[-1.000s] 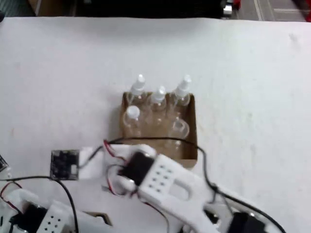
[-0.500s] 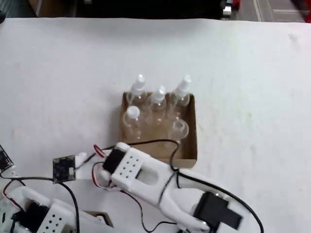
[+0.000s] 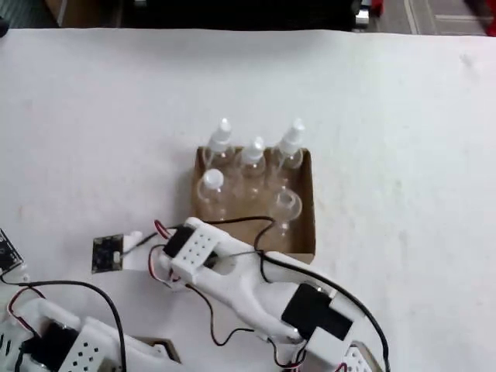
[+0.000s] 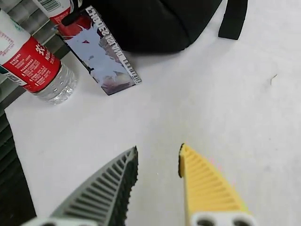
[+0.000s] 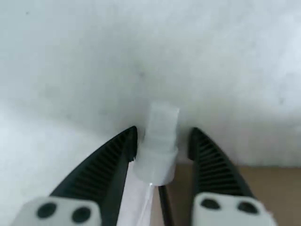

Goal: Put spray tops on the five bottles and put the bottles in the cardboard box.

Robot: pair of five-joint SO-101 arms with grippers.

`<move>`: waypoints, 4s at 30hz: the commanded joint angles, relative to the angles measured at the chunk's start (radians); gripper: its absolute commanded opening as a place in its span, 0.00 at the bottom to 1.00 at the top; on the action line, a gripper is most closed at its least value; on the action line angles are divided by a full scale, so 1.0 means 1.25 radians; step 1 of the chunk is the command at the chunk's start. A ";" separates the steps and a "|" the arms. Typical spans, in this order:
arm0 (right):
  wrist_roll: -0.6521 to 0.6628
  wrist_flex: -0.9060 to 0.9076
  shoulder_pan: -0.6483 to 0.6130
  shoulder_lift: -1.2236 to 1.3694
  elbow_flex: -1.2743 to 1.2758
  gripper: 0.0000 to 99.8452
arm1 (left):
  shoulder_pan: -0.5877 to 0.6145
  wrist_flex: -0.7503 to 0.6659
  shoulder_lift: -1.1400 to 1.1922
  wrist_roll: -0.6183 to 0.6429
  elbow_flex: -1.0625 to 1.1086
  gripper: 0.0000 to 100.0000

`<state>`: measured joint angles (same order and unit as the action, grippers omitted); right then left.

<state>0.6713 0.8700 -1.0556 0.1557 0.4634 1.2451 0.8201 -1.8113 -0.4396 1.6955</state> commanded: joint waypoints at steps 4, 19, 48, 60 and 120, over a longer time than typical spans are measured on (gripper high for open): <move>0.012 -0.009 0.021 -0.004 -0.044 0.03 | -0.008 -0.004 0.002 0.010 -0.002 0.14; -0.147 0.048 0.129 -0.320 -0.214 0.02 | -0.010 0.002 0.002 0.012 -0.002 0.14; -0.363 -0.152 0.543 -1.015 0.114 0.02 | -0.595 0.053 0.002 0.276 -0.146 0.14; -0.454 -0.193 0.547 -1.032 0.184 0.02 | -0.823 0.007 0.001 0.216 -0.001 0.14; -0.438 -0.253 0.563 -1.044 0.323 0.02 | -0.823 0.018 0.001 0.209 -0.001 0.14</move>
<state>0.1603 0.5508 -0.3544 -1.1347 0.8792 0.2294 0.8539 -1.8113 -0.1680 1.6955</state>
